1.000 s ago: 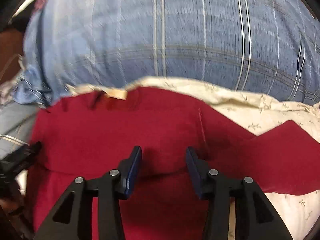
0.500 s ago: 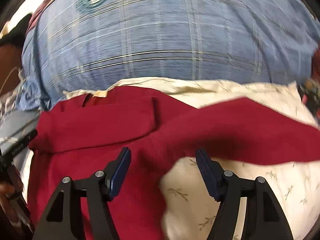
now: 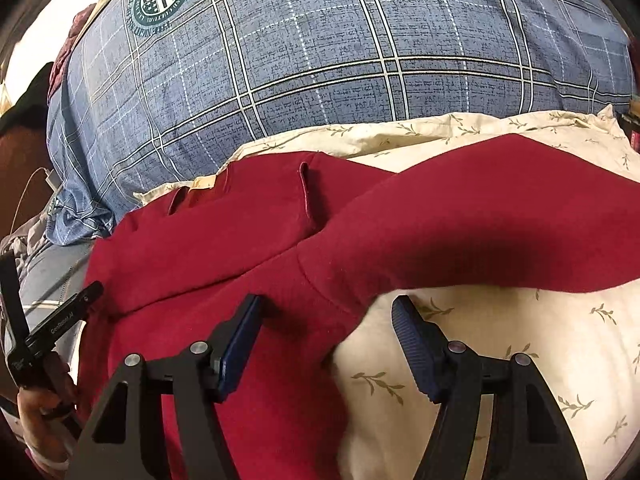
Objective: Fold small clothes
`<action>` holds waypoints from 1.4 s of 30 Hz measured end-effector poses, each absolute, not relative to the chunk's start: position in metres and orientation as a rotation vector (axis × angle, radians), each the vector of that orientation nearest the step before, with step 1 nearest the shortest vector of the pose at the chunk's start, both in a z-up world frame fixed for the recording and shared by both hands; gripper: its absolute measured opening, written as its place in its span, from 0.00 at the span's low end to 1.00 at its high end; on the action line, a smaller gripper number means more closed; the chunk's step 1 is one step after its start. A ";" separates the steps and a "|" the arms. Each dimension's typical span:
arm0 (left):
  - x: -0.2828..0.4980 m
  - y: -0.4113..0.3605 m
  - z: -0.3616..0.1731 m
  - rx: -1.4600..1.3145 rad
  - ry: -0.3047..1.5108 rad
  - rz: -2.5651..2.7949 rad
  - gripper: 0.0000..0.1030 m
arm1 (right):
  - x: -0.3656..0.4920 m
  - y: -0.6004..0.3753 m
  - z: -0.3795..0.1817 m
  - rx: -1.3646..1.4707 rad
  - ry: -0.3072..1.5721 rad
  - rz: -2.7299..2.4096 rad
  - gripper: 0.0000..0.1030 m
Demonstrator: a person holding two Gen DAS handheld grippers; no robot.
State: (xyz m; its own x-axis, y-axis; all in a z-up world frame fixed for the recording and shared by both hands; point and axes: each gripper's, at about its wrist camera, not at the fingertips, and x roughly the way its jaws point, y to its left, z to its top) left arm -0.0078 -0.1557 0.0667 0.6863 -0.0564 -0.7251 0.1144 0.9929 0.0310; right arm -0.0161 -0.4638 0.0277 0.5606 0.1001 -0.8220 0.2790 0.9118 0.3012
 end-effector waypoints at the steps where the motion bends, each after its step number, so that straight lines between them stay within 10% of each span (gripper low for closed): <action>1: -0.008 -0.156 0.067 0.077 0.807 -0.097 0.70 | -0.017 -0.464 0.028 0.426 0.978 -0.111 0.67; 28: 0.019 -0.117 0.069 -0.034 0.888 -0.026 0.70 | 0.055 -0.452 0.037 0.261 0.984 -0.153 0.67; 30: 0.026 -0.111 0.066 -0.044 0.907 -0.009 0.73 | 0.075 -0.449 0.022 0.245 1.039 -0.142 0.63; 32: 0.033 -0.107 0.064 -0.057 0.920 -0.011 0.73 | 0.085 -0.445 0.009 0.224 1.086 -0.129 0.15; 42: 0.029 -0.079 0.077 -0.091 0.870 0.016 0.72 | 0.071 -0.436 0.031 0.123 0.958 -0.137 0.04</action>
